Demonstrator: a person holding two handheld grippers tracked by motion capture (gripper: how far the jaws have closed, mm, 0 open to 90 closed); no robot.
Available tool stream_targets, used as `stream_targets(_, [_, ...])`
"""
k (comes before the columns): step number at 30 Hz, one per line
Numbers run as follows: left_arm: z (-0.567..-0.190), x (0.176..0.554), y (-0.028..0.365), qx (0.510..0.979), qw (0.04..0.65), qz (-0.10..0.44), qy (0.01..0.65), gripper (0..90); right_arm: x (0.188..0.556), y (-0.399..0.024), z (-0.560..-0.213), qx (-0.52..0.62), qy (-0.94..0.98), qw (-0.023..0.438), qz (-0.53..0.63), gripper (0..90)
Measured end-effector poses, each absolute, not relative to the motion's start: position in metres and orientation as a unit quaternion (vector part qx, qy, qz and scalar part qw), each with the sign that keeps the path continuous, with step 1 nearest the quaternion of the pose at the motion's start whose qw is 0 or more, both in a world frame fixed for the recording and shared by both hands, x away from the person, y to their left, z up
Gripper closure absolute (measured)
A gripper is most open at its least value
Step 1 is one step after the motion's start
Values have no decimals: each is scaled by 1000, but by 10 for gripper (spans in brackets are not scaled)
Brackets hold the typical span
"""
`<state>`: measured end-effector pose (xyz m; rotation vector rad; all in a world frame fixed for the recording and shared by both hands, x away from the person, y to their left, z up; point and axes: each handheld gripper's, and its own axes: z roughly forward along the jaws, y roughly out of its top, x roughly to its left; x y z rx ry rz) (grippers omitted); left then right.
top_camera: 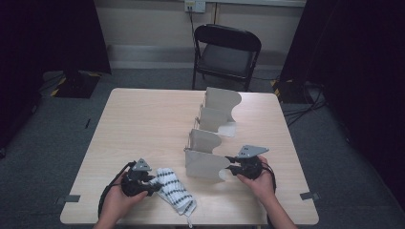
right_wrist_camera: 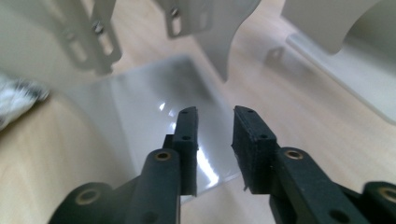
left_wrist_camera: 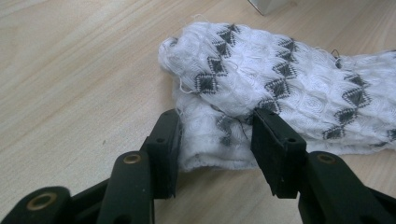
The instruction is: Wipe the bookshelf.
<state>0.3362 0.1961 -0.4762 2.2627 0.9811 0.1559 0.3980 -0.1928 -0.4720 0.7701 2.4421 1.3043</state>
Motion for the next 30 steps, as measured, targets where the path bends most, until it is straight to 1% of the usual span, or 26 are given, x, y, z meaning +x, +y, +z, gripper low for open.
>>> stream_targets(4, [-476, 336, 195, 863, 331, 60, 376, 535, 406, -190, -464, 265, 842, 140, 448, 693])
stream_targets(8, [-476, 336, 196, 864, 330, 59, 375, 535, 412, -184, -445, 256, 845, 144, 446, 683])
stream_targets(15, [-476, 334, 196, 864, 329, 62, 376, 536, 420, -179, -431, 258, 850, 129, 441, 654])
stream_targets(18, [-476, 334, 196, 865, 329, 61, 375, 536, 421, -175, -423, 252, 854, 128, 437, 630])
stream_targets(30, [-476, 334, 197, 864, 329, 61, 376, 536, 432, -159, -402, 247, 863, 109, 427, 610])
